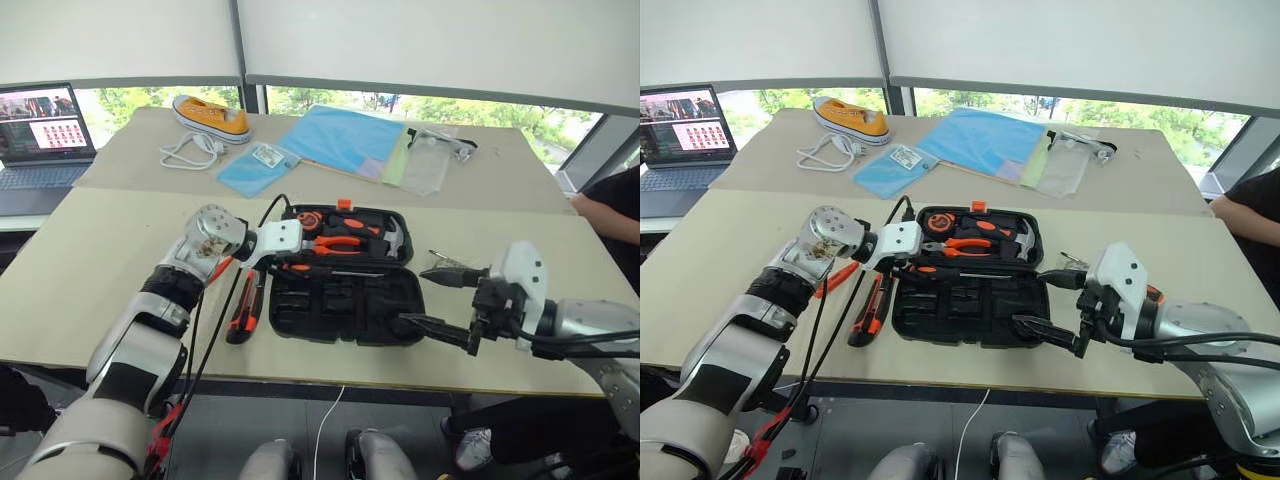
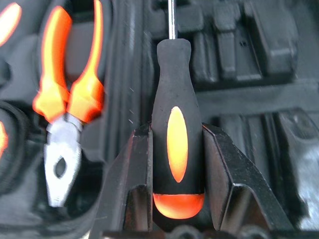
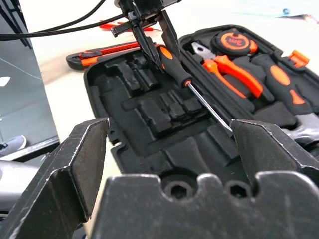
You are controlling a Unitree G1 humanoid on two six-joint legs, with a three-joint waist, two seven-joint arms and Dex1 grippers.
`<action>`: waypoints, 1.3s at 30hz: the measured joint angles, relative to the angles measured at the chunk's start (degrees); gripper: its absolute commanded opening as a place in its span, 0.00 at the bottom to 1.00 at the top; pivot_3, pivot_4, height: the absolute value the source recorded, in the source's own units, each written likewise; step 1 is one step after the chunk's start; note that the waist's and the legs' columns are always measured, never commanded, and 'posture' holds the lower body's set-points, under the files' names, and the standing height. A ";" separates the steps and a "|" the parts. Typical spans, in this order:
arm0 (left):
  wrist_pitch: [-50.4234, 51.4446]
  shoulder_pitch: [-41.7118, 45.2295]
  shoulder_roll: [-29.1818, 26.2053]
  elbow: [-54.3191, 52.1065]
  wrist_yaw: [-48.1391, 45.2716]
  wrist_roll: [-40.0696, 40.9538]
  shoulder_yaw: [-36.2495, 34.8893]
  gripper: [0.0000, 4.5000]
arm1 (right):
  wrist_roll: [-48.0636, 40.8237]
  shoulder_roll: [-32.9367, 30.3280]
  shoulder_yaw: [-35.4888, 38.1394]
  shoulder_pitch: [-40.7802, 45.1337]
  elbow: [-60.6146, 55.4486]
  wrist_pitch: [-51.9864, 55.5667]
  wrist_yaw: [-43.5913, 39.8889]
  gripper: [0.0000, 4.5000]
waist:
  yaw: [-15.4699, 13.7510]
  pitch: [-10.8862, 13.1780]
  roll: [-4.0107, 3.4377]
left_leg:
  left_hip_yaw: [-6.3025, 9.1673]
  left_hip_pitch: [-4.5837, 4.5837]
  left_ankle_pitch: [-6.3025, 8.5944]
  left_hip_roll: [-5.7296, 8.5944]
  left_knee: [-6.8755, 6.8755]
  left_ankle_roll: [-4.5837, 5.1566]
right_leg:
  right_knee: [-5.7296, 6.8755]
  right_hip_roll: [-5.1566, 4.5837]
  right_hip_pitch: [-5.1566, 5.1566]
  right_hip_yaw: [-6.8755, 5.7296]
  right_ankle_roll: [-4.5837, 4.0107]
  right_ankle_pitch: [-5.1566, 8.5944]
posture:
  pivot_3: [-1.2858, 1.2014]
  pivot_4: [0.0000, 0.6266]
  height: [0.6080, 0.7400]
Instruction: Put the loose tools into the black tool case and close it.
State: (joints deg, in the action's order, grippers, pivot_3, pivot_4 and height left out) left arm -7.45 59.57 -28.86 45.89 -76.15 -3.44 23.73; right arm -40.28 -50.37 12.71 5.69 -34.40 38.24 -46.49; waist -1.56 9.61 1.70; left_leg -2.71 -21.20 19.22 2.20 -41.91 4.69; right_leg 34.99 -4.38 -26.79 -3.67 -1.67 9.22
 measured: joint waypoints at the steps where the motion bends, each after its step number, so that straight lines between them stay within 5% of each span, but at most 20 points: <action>1: -0.15 0.00 0.01 0.16 -0.30 -0.03 -0.08 0.20 | -0.08 0.02 0.10 -0.07 -0.01 0.00 0.37 1.00 | 0.00 0.00 0.00 | 0.00 -0.01 0.01 0.00 -0.03 0.02 | 0.00 0.00 0.00 0.01 0.03 -0.02 | 0.52 0.24 0.84; 8: -0.41 1.02 1.77 1.83 -0.68 -1.09 -0.51 0.20 | -0.44 0.16 0.15 0.05 -0.01 0.00 1.36 1.00 | -0.22 0.00 0.00 | 0.00 -0.02 0.07 0.03 -0.12 0.13 | -0.03 -0.01 0.05 0.00 0.11 -0.06 | 0.52 0.24 0.84; 10: -0.29 1.20 2.32 2.47 -0.64 -1.14 -0.87 0.42 | -0.44 0.16 0.15 0.05 -0.01 0.00 1.57 1.00 | -0.27 0.00 0.00 | 0.00 -0.04 0.08 0.03 -0.15 0.14 | -0.04 0.00 0.04 0.00 0.12 -0.07 | 0.52 0.24 0.84; 16: 2.62 1.49 2.64 0.79 -2.71 -0.69 -2.41 0.88 | -1.01 0.16 0.16 -0.73 -0.69 0.00 1.62 1.00 | -0.56 0.00 0.00 | 0.00 -0.05 0.08 0.02 -0.31 0.15 | 0.01 0.00 0.08 -0.01 0.14 -0.08 | 0.52 0.24 0.84; 19: 4.82 1.87 2.69 -1.03 -2.80 -0.42 -3.66 0.81 | -1.41 0.16 0.20 -1.70 -1.30 0.00 1.63 1.00 | -0.60 0.00 0.00 | 0.01 -0.04 0.11 0.02 -0.41 0.20 | 0.00 0.00 0.13 0.01 0.21 -0.12 | 0.52 0.24 0.84; 28: 5.00 2.51 5.03 -0.65 -1.39 -0.22 -4.59 0.05 | -1.50 0.16 0.47 -2.02 -1.58 0.00 1.77 1.00 | -0.60 0.00 0.00 | 0.01 -0.04 0.15 0.03 -0.53 0.27 | -0.01 -0.01 0.19 0.02 0.27 -0.16 | 0.52 0.24 0.84; 39: -2.64 3.51 8.06 3.85 4.76 -8.29 -0.02 0.02 | -0.75 1.03 1.40 -4.20 -1.26 -0.10 3.30 1.00 | -0.93 -0.07 -0.06 | 0.05 0.15 0.25 0.03 -0.67 0.43 | -0.06 -0.09 0.51 0.03 0.38 -0.22 | 0.52 0.24 0.84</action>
State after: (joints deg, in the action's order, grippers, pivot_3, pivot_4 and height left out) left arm -10.10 63.07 -20.80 49.74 -71.40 -11.72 23.71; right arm -41.03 -49.34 14.11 1.49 -35.66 38.14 -43.19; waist -2.49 9.54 1.64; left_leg -2.67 -21.05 19.47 2.23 -42.58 5.12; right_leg 34.92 -4.47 -26.28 -3.64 -1.29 9.00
